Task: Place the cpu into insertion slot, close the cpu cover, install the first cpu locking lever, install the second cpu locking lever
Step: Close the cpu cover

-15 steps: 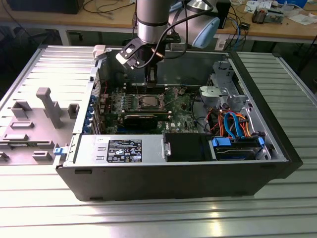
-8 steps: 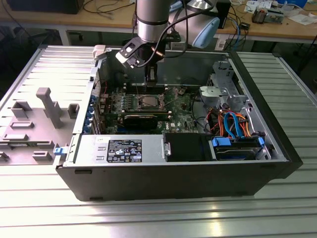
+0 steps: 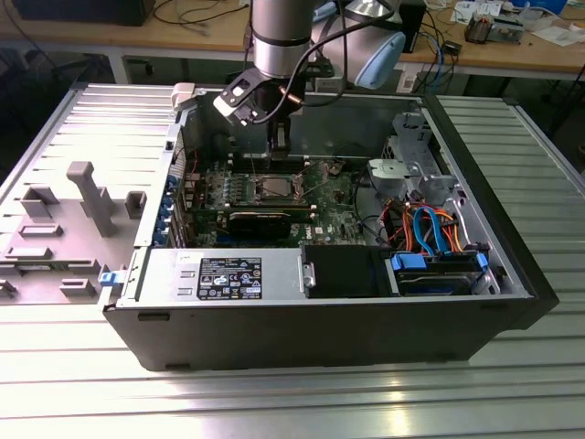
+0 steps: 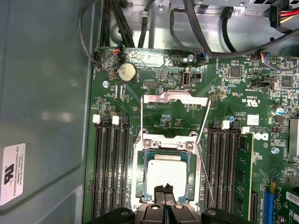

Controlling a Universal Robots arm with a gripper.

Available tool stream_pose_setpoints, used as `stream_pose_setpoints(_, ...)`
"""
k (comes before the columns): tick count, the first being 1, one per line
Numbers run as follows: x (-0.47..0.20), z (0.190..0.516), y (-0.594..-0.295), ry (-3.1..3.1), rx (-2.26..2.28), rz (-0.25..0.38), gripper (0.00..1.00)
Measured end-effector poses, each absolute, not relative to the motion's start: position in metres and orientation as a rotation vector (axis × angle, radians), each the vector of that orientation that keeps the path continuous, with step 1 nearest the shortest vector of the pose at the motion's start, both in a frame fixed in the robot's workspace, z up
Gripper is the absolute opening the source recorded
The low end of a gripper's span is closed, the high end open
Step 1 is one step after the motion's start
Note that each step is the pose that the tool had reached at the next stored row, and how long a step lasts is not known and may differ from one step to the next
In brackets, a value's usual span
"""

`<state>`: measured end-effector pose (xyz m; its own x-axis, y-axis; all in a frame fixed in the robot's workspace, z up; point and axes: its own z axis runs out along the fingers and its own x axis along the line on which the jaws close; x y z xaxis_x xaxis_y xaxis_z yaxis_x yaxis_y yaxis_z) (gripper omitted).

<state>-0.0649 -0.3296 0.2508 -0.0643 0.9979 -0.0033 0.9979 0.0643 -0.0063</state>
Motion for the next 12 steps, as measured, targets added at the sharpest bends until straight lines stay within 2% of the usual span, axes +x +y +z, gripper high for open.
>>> stream_pose_setpoints(12,-0.0602,0.2503,-0.3295,-2.290,-2.148,0.011,0.11)
